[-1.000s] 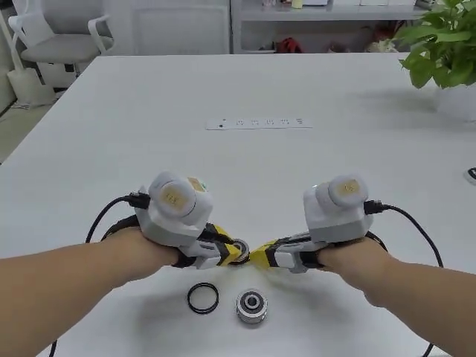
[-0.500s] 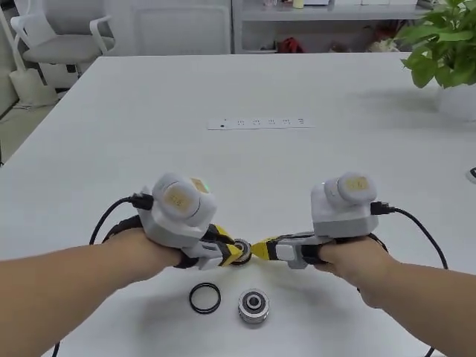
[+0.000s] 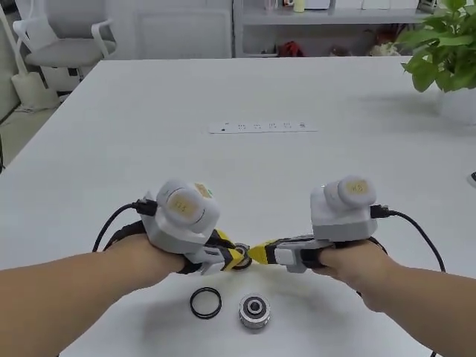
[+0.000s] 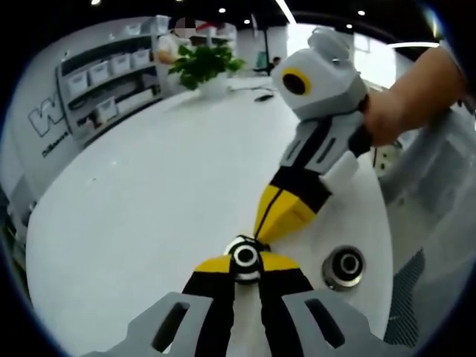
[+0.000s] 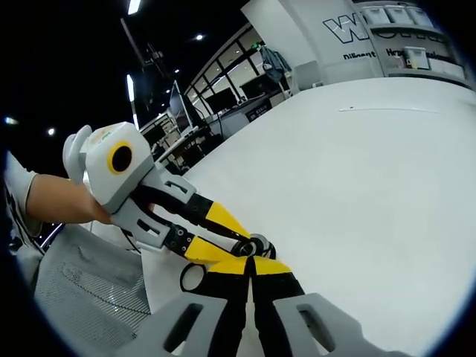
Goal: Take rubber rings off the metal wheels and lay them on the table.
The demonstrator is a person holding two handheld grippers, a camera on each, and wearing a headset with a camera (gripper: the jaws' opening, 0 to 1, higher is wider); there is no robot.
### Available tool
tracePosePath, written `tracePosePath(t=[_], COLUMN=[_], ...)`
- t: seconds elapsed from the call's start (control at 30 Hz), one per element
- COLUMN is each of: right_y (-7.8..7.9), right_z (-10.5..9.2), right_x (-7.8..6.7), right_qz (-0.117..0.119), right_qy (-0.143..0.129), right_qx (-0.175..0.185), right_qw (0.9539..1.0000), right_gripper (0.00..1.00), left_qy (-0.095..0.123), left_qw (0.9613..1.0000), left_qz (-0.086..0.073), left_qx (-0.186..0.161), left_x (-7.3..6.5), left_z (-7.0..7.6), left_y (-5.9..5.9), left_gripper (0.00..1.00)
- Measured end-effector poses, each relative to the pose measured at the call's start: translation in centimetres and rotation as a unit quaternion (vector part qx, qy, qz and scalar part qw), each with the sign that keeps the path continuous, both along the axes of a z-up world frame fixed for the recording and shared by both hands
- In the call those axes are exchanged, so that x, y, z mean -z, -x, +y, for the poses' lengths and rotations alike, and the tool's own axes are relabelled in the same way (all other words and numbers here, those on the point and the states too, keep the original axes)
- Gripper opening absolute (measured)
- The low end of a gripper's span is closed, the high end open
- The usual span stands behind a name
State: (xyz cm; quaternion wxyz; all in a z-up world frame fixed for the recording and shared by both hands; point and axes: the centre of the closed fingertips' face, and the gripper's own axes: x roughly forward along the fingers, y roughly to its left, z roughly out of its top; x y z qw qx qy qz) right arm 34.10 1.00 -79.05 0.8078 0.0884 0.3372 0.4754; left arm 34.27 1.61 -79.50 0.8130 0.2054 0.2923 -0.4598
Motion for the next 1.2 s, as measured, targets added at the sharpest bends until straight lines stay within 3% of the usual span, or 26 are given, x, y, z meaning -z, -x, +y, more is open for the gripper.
tracePosePath(t=[0.33,0.7,1.2], right_y=[0.7,0.7,1.4], right_z=[0.8,0.5,0.5], right_x=[-0.7,-1.0,-1.3], right_qz=[-0.002,-0.016,0.021], right_qy=[-0.020,-0.018,-0.054], right_qx=[-0.019,-0.020,-0.026], right_qw=[0.9996,0.9995,0.9980], right_gripper=[0.00,0.00,0.00], left_qy=[0.001,0.003,0.003], left_qw=[1.0000,1.0000,1.0000], left_qz=[-0.001,0.000,0.000], left_qx=[-0.003,-0.005,0.002], left_x=[0.0,0.0,0.0], left_z=[0.0,0.0,-0.1], left_y=[0.1,0.0,0.3], left_gripper=[0.12,0.12,0.12])
